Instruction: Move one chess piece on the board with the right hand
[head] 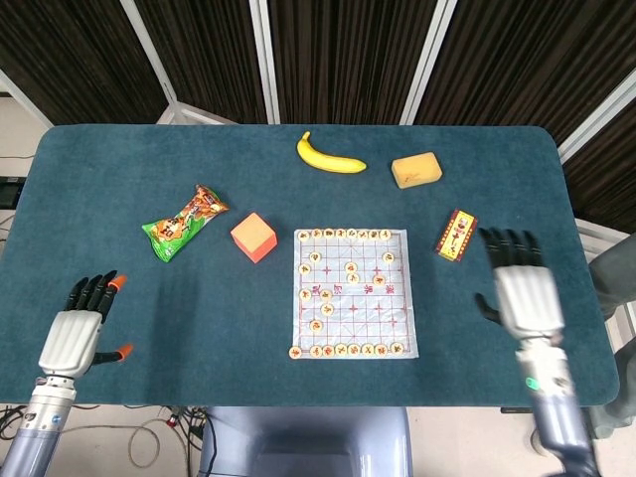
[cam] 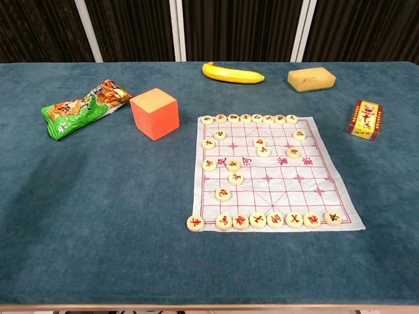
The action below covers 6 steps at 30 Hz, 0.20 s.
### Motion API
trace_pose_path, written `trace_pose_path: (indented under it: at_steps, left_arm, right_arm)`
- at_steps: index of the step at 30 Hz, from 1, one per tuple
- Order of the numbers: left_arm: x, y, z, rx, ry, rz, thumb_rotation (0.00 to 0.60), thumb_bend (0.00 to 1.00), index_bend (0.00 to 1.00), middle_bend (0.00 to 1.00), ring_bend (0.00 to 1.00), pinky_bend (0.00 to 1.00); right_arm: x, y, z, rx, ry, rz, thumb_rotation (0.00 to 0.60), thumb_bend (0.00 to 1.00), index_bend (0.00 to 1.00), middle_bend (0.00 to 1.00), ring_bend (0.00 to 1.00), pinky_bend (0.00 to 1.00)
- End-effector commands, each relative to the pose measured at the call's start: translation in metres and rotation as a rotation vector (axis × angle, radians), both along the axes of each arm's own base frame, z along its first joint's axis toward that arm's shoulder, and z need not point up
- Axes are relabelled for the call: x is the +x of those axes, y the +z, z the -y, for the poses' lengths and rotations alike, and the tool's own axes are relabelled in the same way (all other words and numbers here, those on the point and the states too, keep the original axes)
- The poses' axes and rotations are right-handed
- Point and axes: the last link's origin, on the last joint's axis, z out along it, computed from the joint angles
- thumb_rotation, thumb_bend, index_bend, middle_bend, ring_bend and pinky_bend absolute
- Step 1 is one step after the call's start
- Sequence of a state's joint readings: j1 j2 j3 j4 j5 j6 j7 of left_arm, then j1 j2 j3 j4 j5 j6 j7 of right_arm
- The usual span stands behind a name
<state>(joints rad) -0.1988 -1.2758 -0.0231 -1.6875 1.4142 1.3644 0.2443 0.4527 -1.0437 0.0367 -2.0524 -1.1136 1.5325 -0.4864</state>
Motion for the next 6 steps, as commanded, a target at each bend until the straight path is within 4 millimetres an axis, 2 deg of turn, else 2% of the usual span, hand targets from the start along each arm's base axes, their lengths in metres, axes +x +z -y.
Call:
trace_pose_path:
  at_steps: [1, 6]
  left_arm:
    - [0.0, 0.001, 0.0, 0.006, -0.001, -0.003, 0.6, 0.0, 0.0, 0.0, 0.0, 0.0]
    - [-0.002, 0.002, 0.001, 0.01, 0.009, -0.007, 0.6, 0.0, 0.0, 0.0, 0.0, 0.0]
  right_arm:
    - [-0.029, 0.029, -0.039, -0.045, -0.052, 0.025, 0.6, 0.31, 0.0, 0.01, 0.0, 0.0]
    - [-0.063, 0.054, -0.076, -0.116, -0.046, 0.003, 0.6, 0.31, 0.0, 0.0, 0.0, 0.0]
